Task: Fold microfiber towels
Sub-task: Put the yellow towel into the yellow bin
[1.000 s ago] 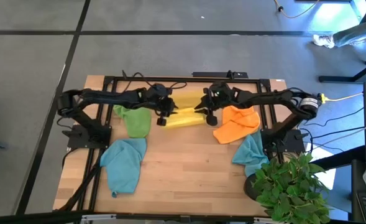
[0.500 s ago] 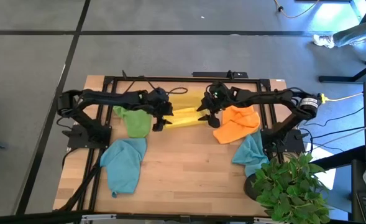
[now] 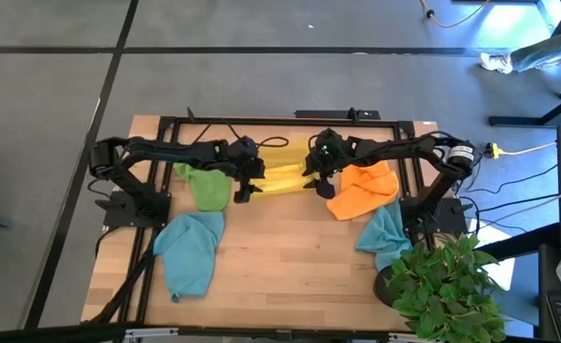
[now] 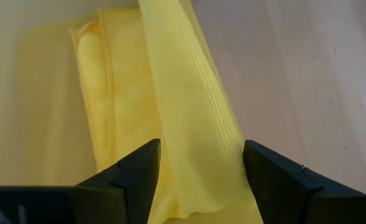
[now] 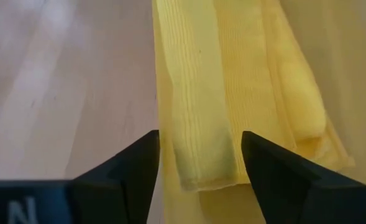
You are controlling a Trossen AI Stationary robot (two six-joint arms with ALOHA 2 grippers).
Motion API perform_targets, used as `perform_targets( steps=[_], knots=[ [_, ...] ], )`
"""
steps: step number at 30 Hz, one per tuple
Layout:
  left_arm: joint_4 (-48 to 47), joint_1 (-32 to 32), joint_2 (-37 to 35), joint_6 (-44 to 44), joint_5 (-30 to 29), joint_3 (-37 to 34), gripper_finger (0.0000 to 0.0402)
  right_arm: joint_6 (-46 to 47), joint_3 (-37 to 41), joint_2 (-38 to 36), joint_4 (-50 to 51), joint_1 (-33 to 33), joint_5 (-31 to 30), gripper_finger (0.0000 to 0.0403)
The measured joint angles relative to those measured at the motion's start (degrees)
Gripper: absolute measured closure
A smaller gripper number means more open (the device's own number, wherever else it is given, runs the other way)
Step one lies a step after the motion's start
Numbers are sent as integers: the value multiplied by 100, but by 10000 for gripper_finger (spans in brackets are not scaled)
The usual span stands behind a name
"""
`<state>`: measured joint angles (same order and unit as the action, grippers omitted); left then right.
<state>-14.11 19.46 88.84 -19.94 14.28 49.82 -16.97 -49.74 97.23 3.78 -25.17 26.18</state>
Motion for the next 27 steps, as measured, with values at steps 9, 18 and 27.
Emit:
perform_targets(
  steps=[9,18,27],
  knots=[
    [91,-5,274,16,310,29,180,-66,0,0,-91,0,-16,183],
    [-22,-2,343,-26,-298,0,180,-151,-4,-7,-132,0,-23,183],
    [29,2,337,-165,-534,0,181,-183,-2,-7,-330,0,-410,183]
  ],
)
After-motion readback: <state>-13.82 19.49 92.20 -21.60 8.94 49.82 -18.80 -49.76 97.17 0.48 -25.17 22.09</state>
